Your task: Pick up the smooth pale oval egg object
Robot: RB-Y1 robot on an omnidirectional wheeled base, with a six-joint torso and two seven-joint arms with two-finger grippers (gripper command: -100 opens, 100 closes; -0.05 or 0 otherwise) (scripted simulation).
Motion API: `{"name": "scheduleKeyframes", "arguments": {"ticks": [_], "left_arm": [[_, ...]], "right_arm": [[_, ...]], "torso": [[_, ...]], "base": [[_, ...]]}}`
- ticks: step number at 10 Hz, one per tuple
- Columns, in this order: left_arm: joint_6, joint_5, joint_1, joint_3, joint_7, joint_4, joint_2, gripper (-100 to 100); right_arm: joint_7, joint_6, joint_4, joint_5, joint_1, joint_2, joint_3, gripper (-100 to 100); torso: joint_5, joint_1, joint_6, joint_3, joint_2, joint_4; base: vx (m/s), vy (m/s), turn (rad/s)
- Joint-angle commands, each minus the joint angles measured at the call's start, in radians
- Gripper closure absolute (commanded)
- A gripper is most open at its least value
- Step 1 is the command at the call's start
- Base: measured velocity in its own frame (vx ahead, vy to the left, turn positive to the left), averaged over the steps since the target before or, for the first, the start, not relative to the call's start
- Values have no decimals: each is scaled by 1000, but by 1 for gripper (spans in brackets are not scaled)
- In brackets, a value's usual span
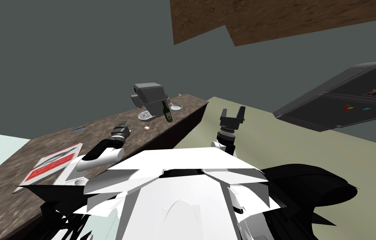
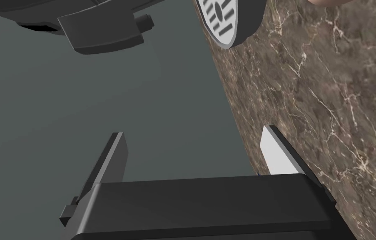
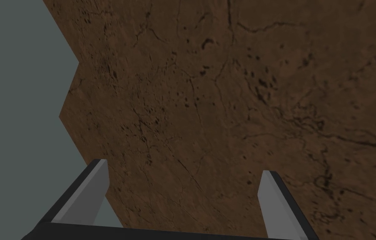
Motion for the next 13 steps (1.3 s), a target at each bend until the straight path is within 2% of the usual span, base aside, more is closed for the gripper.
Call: {"name": "scheduleKeyframes", "arguments": {"ticks": [1,3,4,6,7,9,10,13], "left_arm": [[30,3,1,5,-2,-2,9,-100],[98,27,22,23,-10,3,57,-100],[111,27,22,23,-10,3,57,-100],[176,52,47,34,-19,6,107,-100],[187,52,47,34,-19,6,107,-100],[250,77,74,40,-30,9,154,-100],[258,77,74,40,-30,9,154,-100],[354,113,115,40,-45,11,214,-100]], "right_arm": [[0,0,0,0,0,0,0,0],[0,0,0,0,0,0,0,0],[0,0,0,0,0,0,0,0],[0,0,0,0,0,0,0,0],[0,0,0,0,0,0,0,0],[0,0,0,0,0,0,0,0],[0,0,0,0,0,0,0,0],[0,0,0,0,0,0,0,0]], "torso": [[0,0,0,0,0,0],[0,0,0,0,0,0],[0,0,0,0,0,0],[0,0,0,0,0,0],[0,1,0,0,0,0],[0,1,0,0,0,0],[0,1,0,0,0,0],[0,1,0,-1,-1,0]], "base": [[25,8,-37],[31,8,-95],[26,11,-49],[30,17,-125],[23,20,-60],[29,23,-127],[26,22,-52],[40,26,-145]]}}
